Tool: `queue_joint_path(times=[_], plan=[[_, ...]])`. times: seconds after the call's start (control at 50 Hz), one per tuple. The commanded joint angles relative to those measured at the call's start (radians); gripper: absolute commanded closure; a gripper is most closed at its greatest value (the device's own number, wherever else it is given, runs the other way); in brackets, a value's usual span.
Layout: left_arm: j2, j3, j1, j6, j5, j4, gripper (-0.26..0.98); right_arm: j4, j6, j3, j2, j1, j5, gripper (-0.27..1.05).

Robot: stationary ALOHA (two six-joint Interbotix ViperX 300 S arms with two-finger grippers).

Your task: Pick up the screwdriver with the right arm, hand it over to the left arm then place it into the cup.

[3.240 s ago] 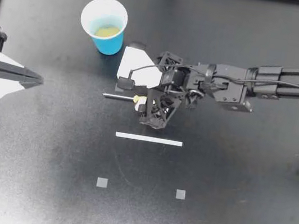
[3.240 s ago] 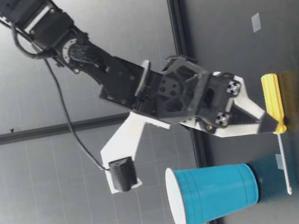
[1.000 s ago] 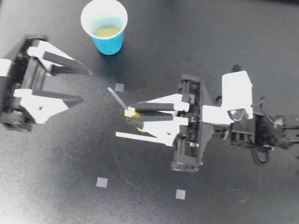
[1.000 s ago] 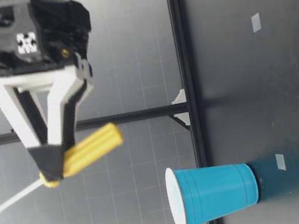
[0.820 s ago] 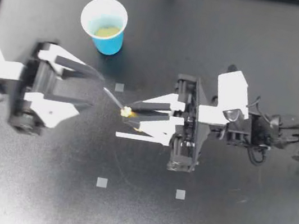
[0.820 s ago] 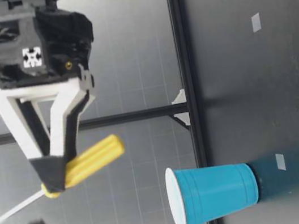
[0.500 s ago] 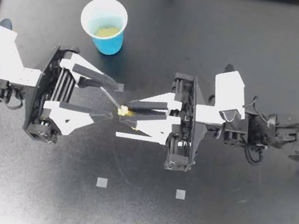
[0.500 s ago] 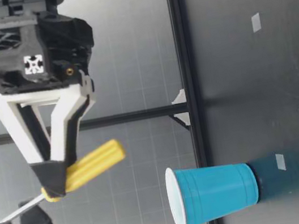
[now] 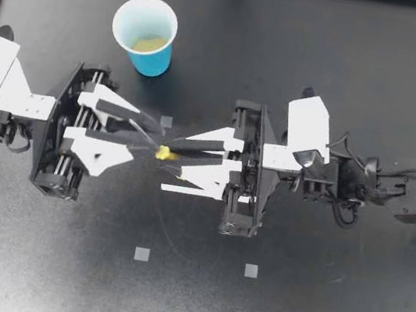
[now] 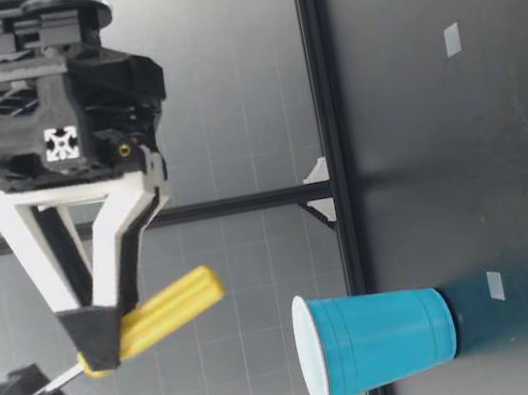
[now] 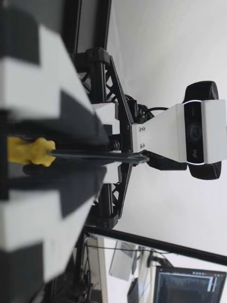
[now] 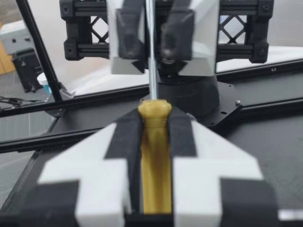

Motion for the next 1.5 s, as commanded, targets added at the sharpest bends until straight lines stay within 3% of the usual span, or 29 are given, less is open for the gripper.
queue_joint_path(times=[0.0,0.22,0.34,0.72,0.96,1.1,1.24,1.48], plan=[[-0.008,-0.012,-0.002,-0.002,-0.009,0.002,0.58,0.003,-0.003,-0.025,-0.014,-0.003,-0.003,0.79],[-0.008,-0.009,-0.002,0.0,-0.009,0.002,0.62,0.003,0.0,-0.026,-0.017,-0.005,-0.003,0.78],[-0.008,-0.008,-0.002,0.002,-0.011,0.002,0.62,0.005,0.003,-0.028,-0.012,-0.008,-0.002,0.71],[-0.012,-0.003,-0.002,0.005,-0.011,0.002,0.62,0.014,0.005,-0.029,-0.012,-0.008,-0.002,0.08],[-0.052,0.044,0.015,0.074,0.003,-0.043,0.62,0.014,0.003,0.012,-0.074,-0.008,-0.002,0.08],[-0.092,0.086,0.057,0.186,0.011,-0.141,0.62,0.014,0.003,0.057,-0.13,-0.008,-0.002,0.08],[-0.132,0.114,0.137,0.328,0.044,-0.232,0.62,0.014,0.003,0.106,-0.186,-0.008,-0.005,0.08],[-0.143,0.1,0.316,0.457,0.107,-0.264,0.62,0.014,0.002,0.138,-0.227,-0.008,-0.005,0.08]])
